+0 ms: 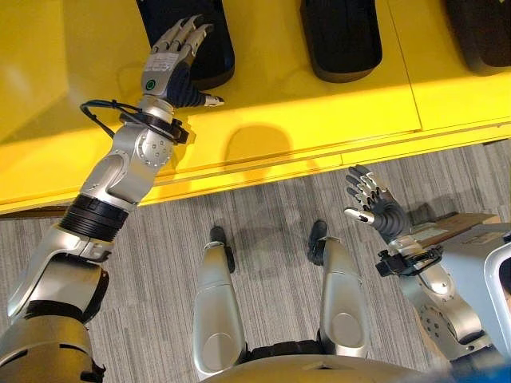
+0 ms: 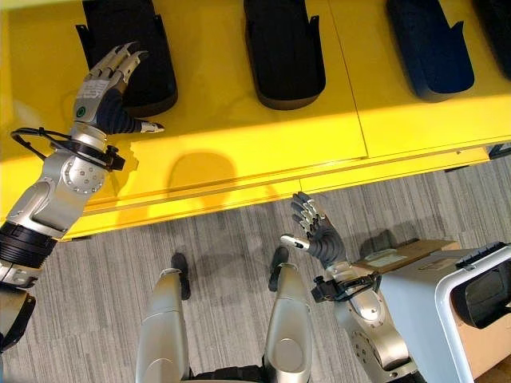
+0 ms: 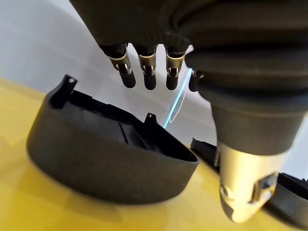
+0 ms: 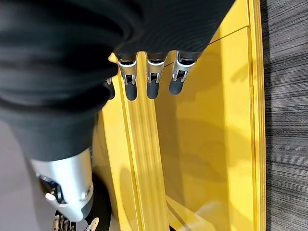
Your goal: Move parts from the plastic box to the shelf.
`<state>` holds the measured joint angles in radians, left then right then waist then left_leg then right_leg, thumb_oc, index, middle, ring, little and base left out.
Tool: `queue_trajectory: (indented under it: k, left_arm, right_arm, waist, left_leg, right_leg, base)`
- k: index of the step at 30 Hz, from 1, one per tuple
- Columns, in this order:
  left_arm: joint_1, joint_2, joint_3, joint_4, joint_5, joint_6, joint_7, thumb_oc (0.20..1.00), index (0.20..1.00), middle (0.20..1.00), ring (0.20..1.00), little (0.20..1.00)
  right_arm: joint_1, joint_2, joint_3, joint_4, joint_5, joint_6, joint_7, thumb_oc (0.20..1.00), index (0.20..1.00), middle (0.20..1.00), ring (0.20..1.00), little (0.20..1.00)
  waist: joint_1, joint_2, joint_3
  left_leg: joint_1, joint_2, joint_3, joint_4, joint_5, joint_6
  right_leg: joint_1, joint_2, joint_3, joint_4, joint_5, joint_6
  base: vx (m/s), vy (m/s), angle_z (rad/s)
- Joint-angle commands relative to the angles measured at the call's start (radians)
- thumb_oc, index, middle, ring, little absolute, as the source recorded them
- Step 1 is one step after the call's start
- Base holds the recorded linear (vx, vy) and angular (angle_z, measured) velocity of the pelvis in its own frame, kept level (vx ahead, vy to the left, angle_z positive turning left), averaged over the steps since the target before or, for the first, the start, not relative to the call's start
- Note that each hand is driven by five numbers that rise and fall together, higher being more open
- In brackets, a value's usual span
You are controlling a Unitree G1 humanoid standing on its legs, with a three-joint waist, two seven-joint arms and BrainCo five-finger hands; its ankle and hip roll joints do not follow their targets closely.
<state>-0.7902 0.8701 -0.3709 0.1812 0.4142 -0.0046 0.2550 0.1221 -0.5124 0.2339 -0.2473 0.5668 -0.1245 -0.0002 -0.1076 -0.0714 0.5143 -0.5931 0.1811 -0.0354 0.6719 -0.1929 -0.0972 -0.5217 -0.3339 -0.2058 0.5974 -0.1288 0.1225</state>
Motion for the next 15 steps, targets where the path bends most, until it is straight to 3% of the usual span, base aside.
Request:
queue_trajectory:
  k: [1,5,15]
  left_arm:
    - [-0.092,0.06,-0.011,-0.008,0.017,-0.025,-0.028,1.0,1.0,1.0,1.0,1.0]
    - [-0.136,0.145,-0.06,-0.019,0.021,-0.032,-0.071,1.0,1.0,1.0,1.0,1.0]
    - [-0.173,0.232,-0.112,-0.071,0.027,-0.05,-0.156,1.0,1.0,1.0,1.0,1.0]
  right_arm:
    - [0.039,0.009,-0.087,-0.036,0.033,-0.021,0.031,1.0,1.0,1.0,1.0,1.0]
    - [0.053,0.008,-0.09,-0.035,0.035,-0.013,0.048,1.0,1.0,1.0,1.0,1.0]
    - [0.081,0.004,-0.099,-0.032,0.037,0.005,0.082,1.0,1.0,1.0,1.0,1.0]
  waist:
    - [0.012,0.013,-0.04]
    - [0.011,0.02,-0.039]
    - [0.011,0.025,-0.039]
  left_leg:
    - [-0.024,0.071,0.001,-0.058,0.101,-0.035]
    - [-0.028,0.074,0.001,-0.049,0.097,-0.035]
    - [-0.034,0.076,0.003,-0.038,0.089,-0.034]
  right_leg:
    - [0.119,-0.062,0.056,-0.022,-0.007,0.052]
    - [0.113,-0.061,0.062,-0.017,-0.01,0.053]
    - [0.104,-0.061,0.071,-0.004,-0.016,0.053]
  base:
    - [0.0,0.0,0.0]
    - [0.01,-0.002,-0.02]
    - [0.01,-0.003,-0.02]
